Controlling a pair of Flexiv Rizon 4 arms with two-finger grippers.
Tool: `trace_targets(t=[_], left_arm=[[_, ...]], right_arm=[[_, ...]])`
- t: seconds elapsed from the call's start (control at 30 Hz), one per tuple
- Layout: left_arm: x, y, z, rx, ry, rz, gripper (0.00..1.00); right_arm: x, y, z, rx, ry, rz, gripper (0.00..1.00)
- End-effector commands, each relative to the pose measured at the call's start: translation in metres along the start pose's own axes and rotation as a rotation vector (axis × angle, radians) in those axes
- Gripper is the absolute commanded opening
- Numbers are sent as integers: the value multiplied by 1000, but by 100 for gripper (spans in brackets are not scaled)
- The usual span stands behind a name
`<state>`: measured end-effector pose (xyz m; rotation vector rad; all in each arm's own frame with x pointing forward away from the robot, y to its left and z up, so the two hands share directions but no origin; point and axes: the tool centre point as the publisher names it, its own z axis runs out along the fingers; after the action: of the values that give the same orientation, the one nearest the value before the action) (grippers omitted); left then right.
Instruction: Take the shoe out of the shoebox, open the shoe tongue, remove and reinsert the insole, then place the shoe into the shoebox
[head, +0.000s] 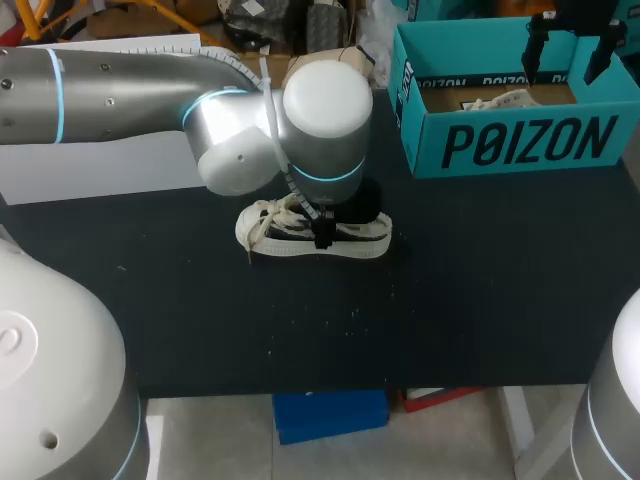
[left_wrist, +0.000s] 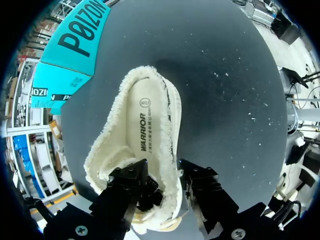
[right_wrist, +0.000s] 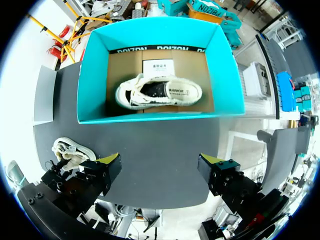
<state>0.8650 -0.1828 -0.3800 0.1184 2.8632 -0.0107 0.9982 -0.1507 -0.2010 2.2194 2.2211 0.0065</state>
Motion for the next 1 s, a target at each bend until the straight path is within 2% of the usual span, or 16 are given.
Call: trace_targets(t=[0.03,0.2,0.4,0.57,0.7,0.83,1.0], left_arm=[[-8,17,-56,93,51,5,100],[-18,26,-95,183,106,-35,100],[-34,54,-116,308,179,-36,100],[-44,76,-121,359,201,-9,100],[-42,93,-127,439,221,55,100],[-38,105,-131,474,210,128,100],[-38,105,-131,474,210,128,100]], right_arm=[[0,1,0,1,-1,0,100],[0,1,0,1,-1,0,100],[0,1,0,1,-1,0,100],[0,1,0,1,-1,0,100],[0,1,0,1,-1,0,100],[0,1,0,1,-1,0,100],[0,1,0,1,-1,0,100]])
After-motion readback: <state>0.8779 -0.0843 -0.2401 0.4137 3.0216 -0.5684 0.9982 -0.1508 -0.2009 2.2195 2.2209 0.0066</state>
